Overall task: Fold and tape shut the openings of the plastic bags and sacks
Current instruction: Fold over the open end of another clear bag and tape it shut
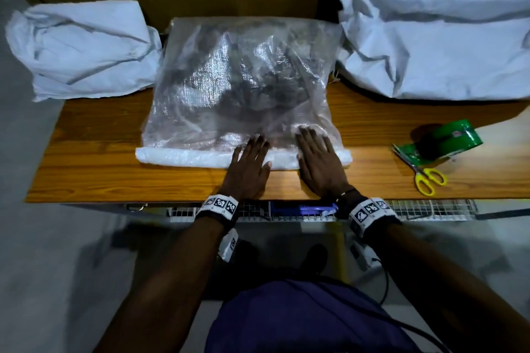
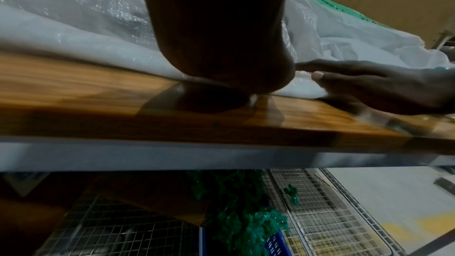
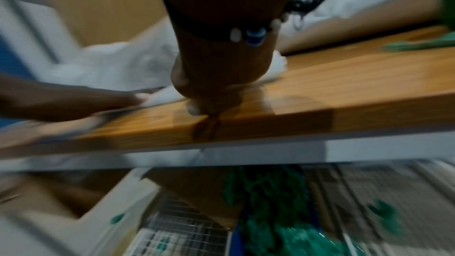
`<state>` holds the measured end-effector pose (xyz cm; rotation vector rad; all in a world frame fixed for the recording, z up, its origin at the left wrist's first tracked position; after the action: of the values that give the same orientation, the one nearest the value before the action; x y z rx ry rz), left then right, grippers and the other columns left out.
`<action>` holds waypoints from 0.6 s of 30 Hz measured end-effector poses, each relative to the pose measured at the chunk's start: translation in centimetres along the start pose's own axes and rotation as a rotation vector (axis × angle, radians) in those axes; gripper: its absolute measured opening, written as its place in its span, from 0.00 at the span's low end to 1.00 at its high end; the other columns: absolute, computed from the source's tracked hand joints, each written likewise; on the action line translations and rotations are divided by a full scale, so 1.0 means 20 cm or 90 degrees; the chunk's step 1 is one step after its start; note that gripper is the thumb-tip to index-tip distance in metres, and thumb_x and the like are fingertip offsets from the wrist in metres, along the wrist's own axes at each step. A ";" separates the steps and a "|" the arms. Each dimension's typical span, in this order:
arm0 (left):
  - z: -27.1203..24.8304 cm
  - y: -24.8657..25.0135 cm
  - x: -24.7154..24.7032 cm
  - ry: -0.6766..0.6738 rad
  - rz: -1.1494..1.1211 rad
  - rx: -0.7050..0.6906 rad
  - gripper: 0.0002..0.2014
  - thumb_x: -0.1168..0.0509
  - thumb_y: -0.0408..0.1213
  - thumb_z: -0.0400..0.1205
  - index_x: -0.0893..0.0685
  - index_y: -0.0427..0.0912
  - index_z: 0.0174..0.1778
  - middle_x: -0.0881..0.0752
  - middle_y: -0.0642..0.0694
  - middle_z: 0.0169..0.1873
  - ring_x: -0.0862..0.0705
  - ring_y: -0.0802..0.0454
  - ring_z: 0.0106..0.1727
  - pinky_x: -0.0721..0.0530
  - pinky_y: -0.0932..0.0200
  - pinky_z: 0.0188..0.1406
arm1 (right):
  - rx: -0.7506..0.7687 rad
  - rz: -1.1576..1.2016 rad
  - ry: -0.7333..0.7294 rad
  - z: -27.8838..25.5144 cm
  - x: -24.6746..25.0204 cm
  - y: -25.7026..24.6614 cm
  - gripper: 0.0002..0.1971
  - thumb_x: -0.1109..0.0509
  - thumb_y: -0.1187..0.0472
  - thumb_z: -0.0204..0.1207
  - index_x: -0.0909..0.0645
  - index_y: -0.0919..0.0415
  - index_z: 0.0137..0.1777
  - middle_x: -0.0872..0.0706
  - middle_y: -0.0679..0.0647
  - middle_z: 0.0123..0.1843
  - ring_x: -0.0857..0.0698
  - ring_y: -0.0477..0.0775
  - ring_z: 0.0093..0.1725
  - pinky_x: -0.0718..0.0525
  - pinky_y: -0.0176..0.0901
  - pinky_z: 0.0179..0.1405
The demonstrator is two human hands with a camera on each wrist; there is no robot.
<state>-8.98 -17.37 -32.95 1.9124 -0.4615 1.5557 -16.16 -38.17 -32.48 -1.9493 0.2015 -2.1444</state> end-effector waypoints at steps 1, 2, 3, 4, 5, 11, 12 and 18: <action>0.00 0.01 0.00 0.001 0.010 0.005 0.34 0.60 0.55 0.91 0.45 0.45 0.93 0.52 0.46 0.93 0.55 0.49 0.93 0.50 0.37 0.90 | 0.004 0.001 -0.006 -0.01 -0.02 -0.02 0.32 0.55 0.47 0.94 0.47 0.63 0.93 0.48 0.59 0.94 0.51 0.58 0.94 0.49 0.65 0.92; 0.00 0.01 0.00 -0.006 0.015 0.008 0.34 0.61 0.55 0.90 0.46 0.45 0.93 0.53 0.46 0.93 0.55 0.49 0.93 0.50 0.37 0.90 | 0.000 0.003 -0.013 -0.01 -0.04 -0.03 0.33 0.55 0.46 0.94 0.48 0.63 0.93 0.49 0.59 0.94 0.52 0.58 0.94 0.51 0.64 0.92; 0.00 0.01 0.00 -0.017 0.017 0.006 0.34 0.62 0.55 0.91 0.48 0.46 0.94 0.54 0.47 0.93 0.57 0.49 0.93 0.50 0.37 0.90 | -0.005 0.006 -0.019 -0.01 -0.05 -0.03 0.33 0.55 0.44 0.94 0.48 0.63 0.93 0.48 0.59 0.95 0.52 0.58 0.94 0.51 0.64 0.92; 0.00 0.00 0.01 -0.023 0.021 -0.002 0.34 0.62 0.56 0.91 0.51 0.46 0.94 0.56 0.47 0.93 0.58 0.49 0.93 0.51 0.37 0.90 | -0.009 0.011 -0.023 -0.01 -0.06 -0.02 0.33 0.54 0.44 0.94 0.47 0.63 0.93 0.48 0.59 0.95 0.51 0.58 0.94 0.50 0.64 0.92; -0.01 -0.02 0.02 -0.022 0.029 -0.015 0.33 0.62 0.56 0.92 0.53 0.47 0.94 0.57 0.47 0.93 0.60 0.50 0.93 0.51 0.37 0.91 | -0.013 0.014 -0.025 -0.01 -0.07 -0.01 0.33 0.54 0.44 0.94 0.47 0.62 0.93 0.48 0.59 0.95 0.51 0.58 0.94 0.50 0.64 0.92; -0.26 -0.46 0.14 0.001 0.057 0.090 0.36 0.61 0.64 0.93 0.60 0.51 0.93 0.62 0.49 0.92 0.62 0.45 0.93 0.60 0.35 0.90 | -0.015 0.025 -0.027 -0.01 -0.07 -0.01 0.33 0.55 0.44 0.94 0.48 0.61 0.94 0.48 0.58 0.95 0.50 0.58 0.94 0.50 0.63 0.92; -0.32 -0.57 0.16 0.002 0.052 0.115 0.36 0.63 0.65 0.92 0.58 0.50 0.94 0.61 0.48 0.92 0.60 0.45 0.93 0.59 0.35 0.90 | -0.017 0.026 -0.028 -0.01 -0.07 -0.01 0.33 0.55 0.44 0.94 0.48 0.61 0.94 0.47 0.58 0.95 0.50 0.57 0.94 0.50 0.63 0.92; -0.38 -0.75 0.17 -0.027 0.019 0.097 0.39 0.60 0.64 0.90 0.52 0.44 0.94 0.52 0.44 0.93 0.54 0.47 0.93 0.51 0.33 0.90 | -0.010 0.016 -0.035 -0.01 -0.07 -0.01 0.34 0.56 0.43 0.94 0.50 0.60 0.94 0.49 0.57 0.95 0.51 0.56 0.94 0.48 0.65 0.91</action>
<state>-4.51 -0.84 -32.51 2.0649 -0.4011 1.6134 -16.17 -37.72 -33.76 -2.0006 0.2325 -2.0777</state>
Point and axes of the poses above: each hand's wrist, its own z-axis towards the middle knuckle, its own x-axis out of the back of the hand, y = z × x, the point moved 4 cm from there along z, towards the middle knuckle
